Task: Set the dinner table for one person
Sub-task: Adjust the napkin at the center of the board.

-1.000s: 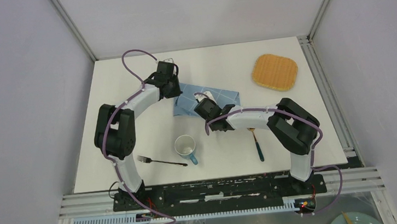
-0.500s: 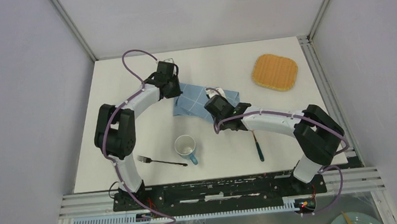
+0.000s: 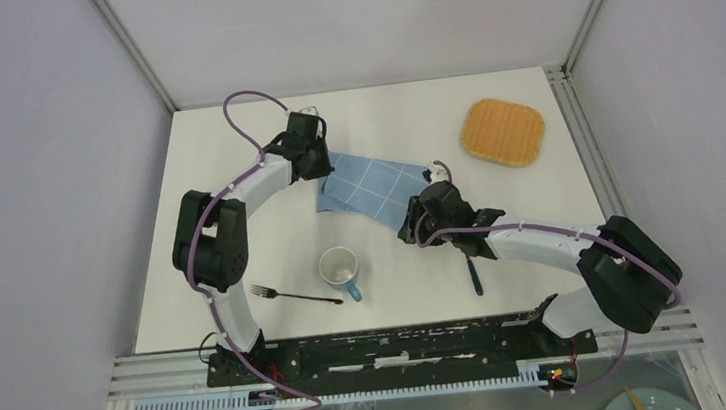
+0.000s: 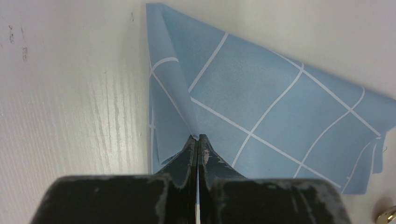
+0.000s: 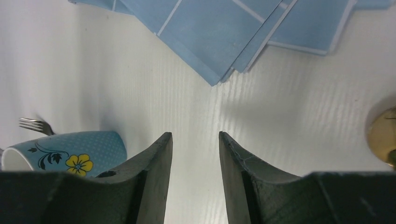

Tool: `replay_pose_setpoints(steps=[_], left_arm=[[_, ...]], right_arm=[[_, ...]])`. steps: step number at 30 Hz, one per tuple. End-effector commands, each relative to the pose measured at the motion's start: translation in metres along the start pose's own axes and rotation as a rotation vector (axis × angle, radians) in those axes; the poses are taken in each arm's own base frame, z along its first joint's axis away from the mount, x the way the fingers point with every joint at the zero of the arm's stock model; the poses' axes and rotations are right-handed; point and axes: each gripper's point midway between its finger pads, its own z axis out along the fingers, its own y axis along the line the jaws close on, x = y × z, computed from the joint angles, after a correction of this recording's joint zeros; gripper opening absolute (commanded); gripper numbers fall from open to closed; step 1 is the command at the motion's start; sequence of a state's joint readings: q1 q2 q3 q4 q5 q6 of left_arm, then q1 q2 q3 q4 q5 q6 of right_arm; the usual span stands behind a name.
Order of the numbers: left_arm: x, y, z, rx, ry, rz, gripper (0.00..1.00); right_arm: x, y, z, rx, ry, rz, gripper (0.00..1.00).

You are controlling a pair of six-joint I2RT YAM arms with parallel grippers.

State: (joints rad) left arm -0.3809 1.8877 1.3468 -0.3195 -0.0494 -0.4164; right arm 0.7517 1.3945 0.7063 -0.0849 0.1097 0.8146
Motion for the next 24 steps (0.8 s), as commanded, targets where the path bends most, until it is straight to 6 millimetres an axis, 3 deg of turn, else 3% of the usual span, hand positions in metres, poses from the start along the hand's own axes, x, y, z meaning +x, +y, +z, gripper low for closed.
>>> replay_pose_setpoints(steps=[1,3,9,24], left_arm=[[-0.006,-0.004,-0.003,0.029,-0.023,-0.008,0.02],[-0.006,-0.003,-0.005,0.027,-0.025,-0.004,0.02],[-0.002,0.000,-0.005,0.021,-0.016,0.002,0.02],[-0.007,-0.003,-0.004,0.029,-0.020,-0.003,0.02]], right_arm=[[-0.015,0.044,0.010,-0.226,-0.067,0.197,0.48],[-0.016,0.051,0.012,-0.269,-0.070,0.222,0.47],[-0.022,0.045,0.012,-0.291,-0.127,0.282,0.48],[-0.001,0.002,0.015,-0.159,-0.143,0.333,0.49]])
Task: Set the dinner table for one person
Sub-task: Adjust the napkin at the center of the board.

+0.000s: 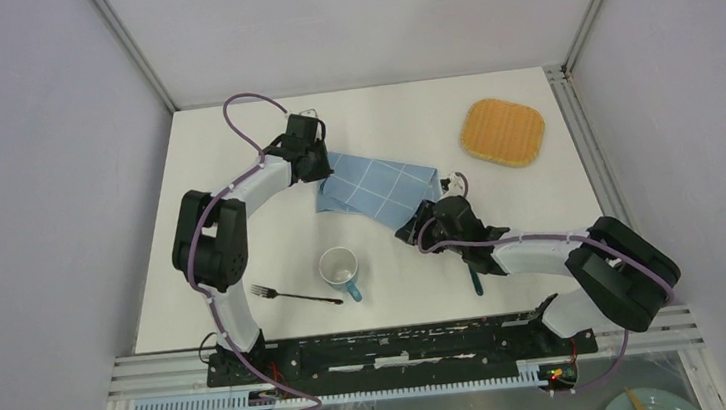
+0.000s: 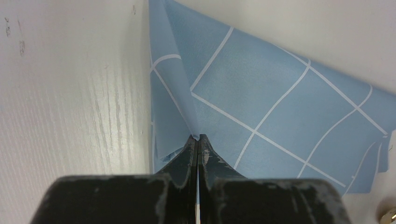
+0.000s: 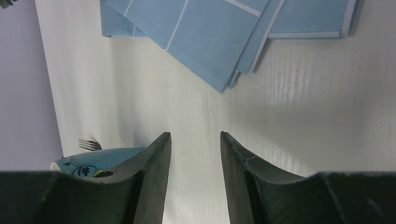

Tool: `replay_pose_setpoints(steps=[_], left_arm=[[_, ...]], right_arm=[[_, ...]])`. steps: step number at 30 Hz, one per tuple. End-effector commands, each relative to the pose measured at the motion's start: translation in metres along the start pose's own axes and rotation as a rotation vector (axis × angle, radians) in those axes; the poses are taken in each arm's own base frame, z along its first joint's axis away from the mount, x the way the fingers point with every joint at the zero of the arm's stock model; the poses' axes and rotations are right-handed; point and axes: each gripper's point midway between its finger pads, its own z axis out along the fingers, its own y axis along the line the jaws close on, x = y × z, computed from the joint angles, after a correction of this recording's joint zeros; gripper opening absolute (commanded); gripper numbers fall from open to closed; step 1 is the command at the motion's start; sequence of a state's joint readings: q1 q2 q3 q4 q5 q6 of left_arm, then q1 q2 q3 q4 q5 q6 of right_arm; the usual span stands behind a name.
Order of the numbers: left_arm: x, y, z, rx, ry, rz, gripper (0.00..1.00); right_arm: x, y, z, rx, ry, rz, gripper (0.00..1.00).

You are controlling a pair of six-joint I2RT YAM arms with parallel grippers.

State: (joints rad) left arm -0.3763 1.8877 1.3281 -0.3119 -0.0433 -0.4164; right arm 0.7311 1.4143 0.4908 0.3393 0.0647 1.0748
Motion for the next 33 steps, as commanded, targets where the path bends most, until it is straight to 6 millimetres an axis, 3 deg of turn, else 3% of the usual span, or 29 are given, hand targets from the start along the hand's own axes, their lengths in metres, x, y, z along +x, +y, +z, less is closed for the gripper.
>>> replay_pose_setpoints(steps=[1,9,33], left_arm=[[-0.014,-0.006,-0.007,0.029,-0.033,0.003,0.02],[-0.013,-0.005,-0.006,0.024,-0.027,0.009,0.02],[-0.014,-0.004,-0.006,0.016,-0.027,0.014,0.02]], right_arm=[[-0.005,-0.008,0.001,0.007,-0.050,0.046,0.49],[0.003,-0.022,0.010,0.022,-0.054,0.055,0.49],[0.008,-0.029,0.042,0.045,-0.052,0.065,0.50]])
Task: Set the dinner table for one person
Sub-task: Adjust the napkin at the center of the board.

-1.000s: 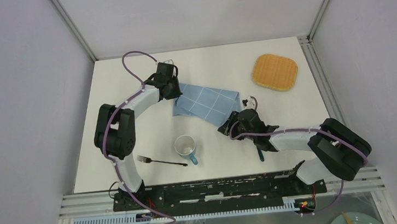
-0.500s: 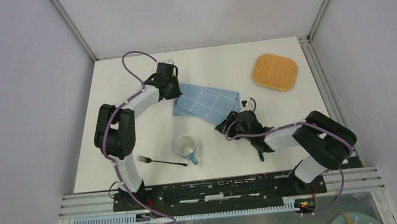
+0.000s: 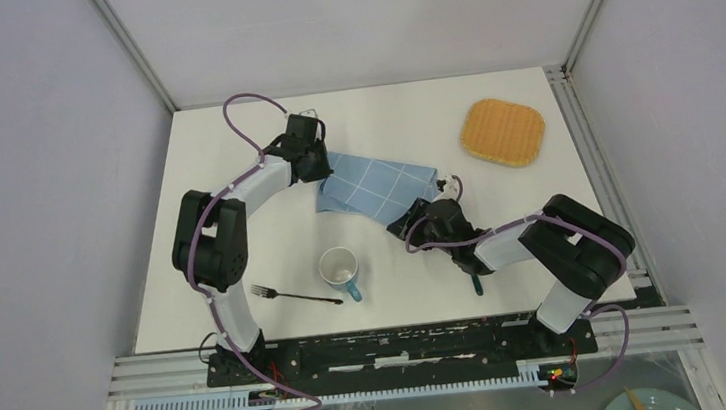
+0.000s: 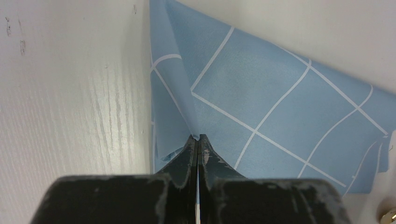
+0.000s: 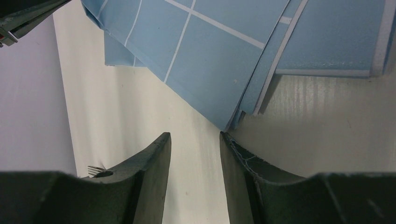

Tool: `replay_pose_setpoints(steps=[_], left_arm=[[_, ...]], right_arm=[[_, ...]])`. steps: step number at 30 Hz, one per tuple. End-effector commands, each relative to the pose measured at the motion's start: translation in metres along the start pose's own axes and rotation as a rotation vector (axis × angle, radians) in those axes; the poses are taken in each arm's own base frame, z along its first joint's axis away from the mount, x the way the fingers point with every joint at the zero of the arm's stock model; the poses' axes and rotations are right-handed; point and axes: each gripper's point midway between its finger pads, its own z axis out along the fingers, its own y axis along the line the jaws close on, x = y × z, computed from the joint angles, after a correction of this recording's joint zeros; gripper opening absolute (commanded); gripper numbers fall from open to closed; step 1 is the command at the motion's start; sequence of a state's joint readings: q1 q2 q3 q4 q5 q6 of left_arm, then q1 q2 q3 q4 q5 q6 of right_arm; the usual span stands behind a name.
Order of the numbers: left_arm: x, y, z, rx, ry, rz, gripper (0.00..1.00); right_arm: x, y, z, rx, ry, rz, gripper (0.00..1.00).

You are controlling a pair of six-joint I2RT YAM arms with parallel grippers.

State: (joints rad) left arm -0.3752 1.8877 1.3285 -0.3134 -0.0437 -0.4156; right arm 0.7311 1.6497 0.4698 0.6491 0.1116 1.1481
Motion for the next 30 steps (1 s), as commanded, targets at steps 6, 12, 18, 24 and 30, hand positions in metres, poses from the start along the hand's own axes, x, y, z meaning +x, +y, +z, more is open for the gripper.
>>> replay_pose_setpoints(steps=[6,12,18,24,30], left_arm=[[-0.014,-0.005,-0.006,0.018,-0.026,0.012,0.02],[-0.012,-0.005,-0.005,0.019,-0.022,0.011,0.02],[-0.012,-0.005,-0.005,0.020,-0.023,0.013,0.02],[-0.014,-0.004,-0.006,0.016,-0.024,0.021,0.02],[-0.014,-0.005,-0.006,0.017,-0.022,0.020,0.02]], right_arm=[[-0.001,-0.023,-0.011,0.105,0.001,-0.040,0.50],[-0.007,-0.034,-0.020,0.157,-0.020,-0.082,0.50],[-0.003,-0.040,-0.011,0.166,-0.014,-0.080,0.50],[0.000,-0.046,-0.001,0.179,-0.011,-0.076,0.50],[0.006,-0.049,0.007,0.182,0.010,-0.071,0.50]])
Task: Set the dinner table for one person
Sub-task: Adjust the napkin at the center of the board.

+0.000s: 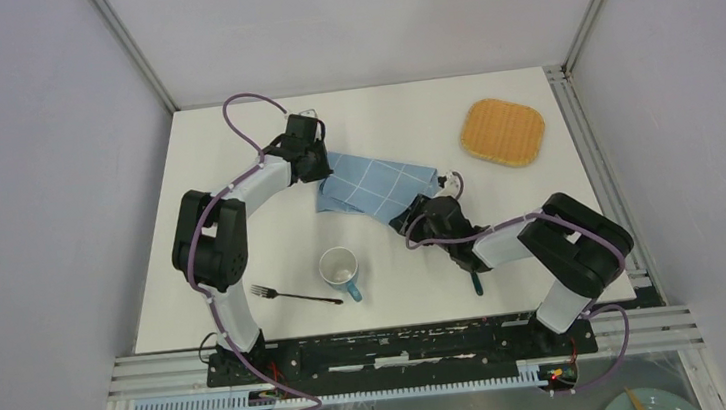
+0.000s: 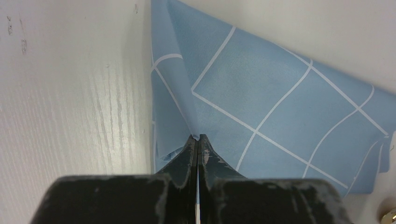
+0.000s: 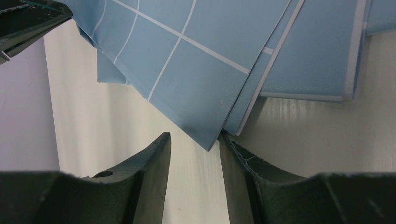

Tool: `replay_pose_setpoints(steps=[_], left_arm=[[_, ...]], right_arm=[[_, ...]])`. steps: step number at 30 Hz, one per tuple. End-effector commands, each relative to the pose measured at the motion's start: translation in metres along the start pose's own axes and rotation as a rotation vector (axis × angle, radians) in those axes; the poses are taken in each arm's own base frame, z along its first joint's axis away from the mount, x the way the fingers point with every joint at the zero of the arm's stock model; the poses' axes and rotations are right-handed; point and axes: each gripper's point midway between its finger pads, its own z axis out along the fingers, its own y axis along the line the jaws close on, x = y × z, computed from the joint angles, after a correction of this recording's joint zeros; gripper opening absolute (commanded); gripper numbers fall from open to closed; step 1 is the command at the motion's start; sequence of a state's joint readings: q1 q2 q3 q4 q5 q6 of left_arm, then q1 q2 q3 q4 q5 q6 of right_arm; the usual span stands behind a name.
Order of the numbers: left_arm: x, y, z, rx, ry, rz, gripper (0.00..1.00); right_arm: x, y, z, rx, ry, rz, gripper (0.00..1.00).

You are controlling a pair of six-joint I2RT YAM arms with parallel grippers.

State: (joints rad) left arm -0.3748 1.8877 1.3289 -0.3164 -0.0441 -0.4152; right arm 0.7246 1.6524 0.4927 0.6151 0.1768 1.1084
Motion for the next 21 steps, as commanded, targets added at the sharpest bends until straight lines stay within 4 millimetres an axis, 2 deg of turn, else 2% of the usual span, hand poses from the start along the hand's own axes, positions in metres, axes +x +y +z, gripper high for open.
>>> replay_pose_setpoints(steps=[1,10,13,14,17,21], left_arm=[[-0.0153,-0.0057,-0.0057,0.020,-0.026,0.019,0.02],[-0.0172,-0.0058,-0.0066,0.017,-0.029,0.023,0.02],[-0.0154,-0.0048,-0.0051,0.016,-0.023,0.021,0.02],[-0.0143,-0.0055,-0.0047,0.017,-0.021,0.023,0.02],[-0.0139,-0.0043,-0.0042,0.014,-0.020,0.021,0.02],[-0.0141,-0.0050,-0.0039,0.015,-0.021,0.020,0.02]], right_arm=[[0.0222,-0.0415,0.0045,0.132,0.069,-0.035,0.50],[0.0262,-0.0405,0.0113,0.126,0.083,-0.027,0.50],[0.0261,-0.0407,0.0115,0.131,0.085,-0.032,0.45],[0.0260,-0.0404,0.0116,0.130,0.085,-0.034,0.43],[0.0260,-0.0398,0.0111,0.129,0.087,-0.039,0.26],[0.0258,-0.0393,0.0099,0.127,0.091,-0.051,0.15]])
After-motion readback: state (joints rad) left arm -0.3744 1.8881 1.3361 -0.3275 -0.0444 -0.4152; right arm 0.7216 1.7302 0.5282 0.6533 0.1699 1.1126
